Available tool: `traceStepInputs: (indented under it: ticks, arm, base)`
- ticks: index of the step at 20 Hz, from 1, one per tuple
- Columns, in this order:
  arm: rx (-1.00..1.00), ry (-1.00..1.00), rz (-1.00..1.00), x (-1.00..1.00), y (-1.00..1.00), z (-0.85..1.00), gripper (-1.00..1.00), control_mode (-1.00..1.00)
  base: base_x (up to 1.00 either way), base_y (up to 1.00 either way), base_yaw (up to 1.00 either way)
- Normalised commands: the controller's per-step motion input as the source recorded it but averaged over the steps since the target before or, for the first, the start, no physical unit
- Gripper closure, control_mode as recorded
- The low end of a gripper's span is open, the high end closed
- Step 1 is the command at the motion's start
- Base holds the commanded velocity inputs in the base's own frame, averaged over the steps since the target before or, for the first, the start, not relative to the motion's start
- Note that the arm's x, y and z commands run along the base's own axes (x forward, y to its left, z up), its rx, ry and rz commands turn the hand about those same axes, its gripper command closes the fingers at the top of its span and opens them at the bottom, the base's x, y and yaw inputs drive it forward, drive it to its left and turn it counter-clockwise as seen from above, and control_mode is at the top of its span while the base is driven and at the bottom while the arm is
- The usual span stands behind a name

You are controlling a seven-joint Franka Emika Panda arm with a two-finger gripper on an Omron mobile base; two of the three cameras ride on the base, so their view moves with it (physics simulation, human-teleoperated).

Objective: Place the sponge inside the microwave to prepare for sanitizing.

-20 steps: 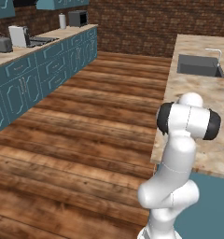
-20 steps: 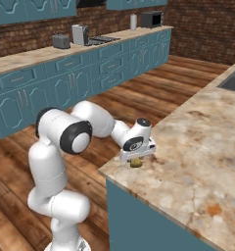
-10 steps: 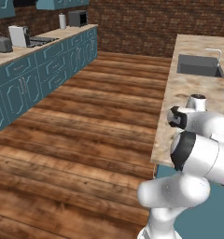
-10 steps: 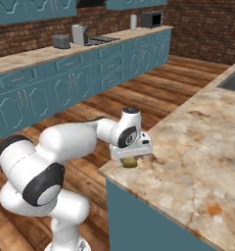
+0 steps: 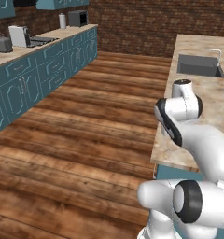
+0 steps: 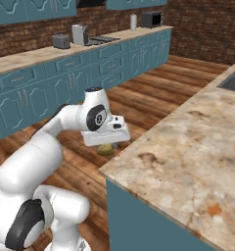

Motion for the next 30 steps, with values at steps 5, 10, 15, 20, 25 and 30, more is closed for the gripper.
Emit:
traceStepInputs:
  ticks: [5,10,15,20,25,30]
  arm:
    - [0.17,-0.07,-0.15,-0.48,0.03,0.4,1.0,-1.0]
    - [0.05,-0.05,-0.04,-0.3,0.0,0.26,1.0,-1.0]
    - [0.0,-0.04,0.0,-0.21,0.0,0.0,1.0,-1.0]
    - [0.0,0.0,0.0,0.0,0.0,0.0,1.0,-1.0]
    - [0.0,0.0,0.0,0.0,0.0,0.0,1.0,1.0]
    - [0.0,0.0,0.0,0.0,0.0,0.0,1.0,1.0]
  base:
    - [0.0,0.0,0.0]
    - [0.0,0.0,0.0]
    - [0.0,0.0,0.0]
    - [0.0,0.0,0.0]
    - [-0.16,-0.13,-0.32]
    - [-0.13,-0.14,-0.83]
